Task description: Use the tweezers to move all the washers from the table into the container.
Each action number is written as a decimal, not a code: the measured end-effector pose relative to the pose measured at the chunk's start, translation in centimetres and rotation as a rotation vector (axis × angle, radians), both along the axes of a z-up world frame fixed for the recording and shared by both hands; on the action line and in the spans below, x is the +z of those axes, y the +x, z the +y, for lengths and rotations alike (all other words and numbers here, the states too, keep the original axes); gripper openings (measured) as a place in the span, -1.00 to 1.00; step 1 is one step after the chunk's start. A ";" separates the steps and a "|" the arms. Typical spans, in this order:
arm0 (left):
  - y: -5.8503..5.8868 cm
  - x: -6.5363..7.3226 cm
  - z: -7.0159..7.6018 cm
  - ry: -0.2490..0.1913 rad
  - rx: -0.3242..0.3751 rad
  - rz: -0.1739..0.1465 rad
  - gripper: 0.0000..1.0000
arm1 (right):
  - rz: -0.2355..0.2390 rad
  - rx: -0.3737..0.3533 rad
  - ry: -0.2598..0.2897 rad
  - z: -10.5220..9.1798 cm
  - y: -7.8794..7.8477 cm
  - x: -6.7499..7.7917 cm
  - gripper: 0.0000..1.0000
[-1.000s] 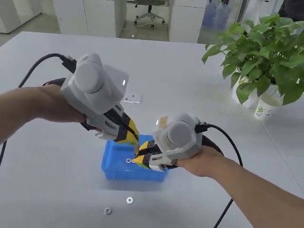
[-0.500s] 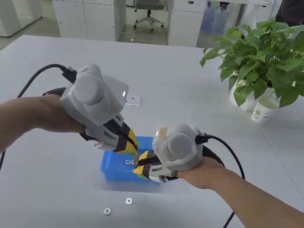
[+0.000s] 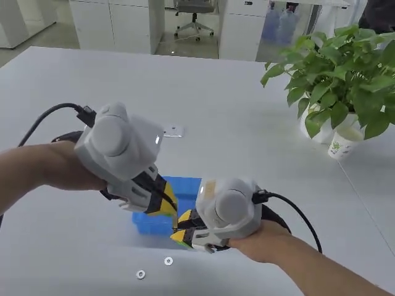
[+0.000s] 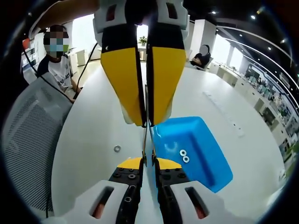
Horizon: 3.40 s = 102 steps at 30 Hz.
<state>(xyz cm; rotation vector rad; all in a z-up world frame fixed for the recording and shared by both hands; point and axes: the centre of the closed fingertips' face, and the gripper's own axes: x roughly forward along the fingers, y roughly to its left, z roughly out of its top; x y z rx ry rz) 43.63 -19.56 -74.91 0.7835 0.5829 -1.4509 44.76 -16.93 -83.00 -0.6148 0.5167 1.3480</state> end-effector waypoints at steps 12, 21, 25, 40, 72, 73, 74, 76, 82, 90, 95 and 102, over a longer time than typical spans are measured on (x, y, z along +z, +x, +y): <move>-1.5 -1.7 0.0 0.001 -0.001 0.026 -0.90 | 0.011 0.022 -0.007 0.1 -1.5 -1.8 -0.75; -1.7 -2.5 0.3 -0.011 0.012 0.043 -0.90 | 0.015 0.031 -0.010 0.4 -1.9 -2.6 -0.74; -1.9 -2.9 0.5 -0.010 0.013 0.052 -0.90 | 0.025 0.034 -0.011 0.5 -2.2 -3.0 -0.73; -2.1 -4.0 0.8 -0.020 0.024 0.076 -0.90 | 0.057 0.030 -0.008 0.8 -2.7 -4.0 -0.73; -2.2 -4.4 0.8 -0.027 0.031 0.094 -0.90 | 0.084 0.026 0.004 1.1 -3.0 -4.3 -0.78; -2.2 -4.4 0.8 -0.027 0.031 0.093 -0.90 | 0.084 0.026 0.004 1.1 -3.0 -4.3 -0.78; -2.2 -4.4 0.8 -0.028 0.031 0.094 -0.90 | 0.084 0.026 0.003 1.1 -3.0 -4.3 -0.78; -2.2 -4.4 0.8 -0.028 0.031 0.094 -0.90 | 0.086 0.027 0.003 1.1 -3.0 -4.3 -0.79; -2.2 -4.5 0.9 -0.025 0.033 0.094 -0.90 | 0.083 0.032 0.000 1.0 -3.0 -4.3 -0.79; -2.1 -4.3 0.9 -0.024 0.042 0.095 -0.90 | 0.081 0.035 0.002 1.1 -3.0 -4.1 -0.79; -2.1 -3.9 0.9 -0.026 0.044 0.095 -0.90 | 0.077 0.036 0.005 1.1 -3.0 -3.9 -0.79; -2.2 -2.9 0.9 -0.028 0.043 0.090 -0.90 | 0.067 0.035 0.006 1.3 -2.8 -2.9 -0.79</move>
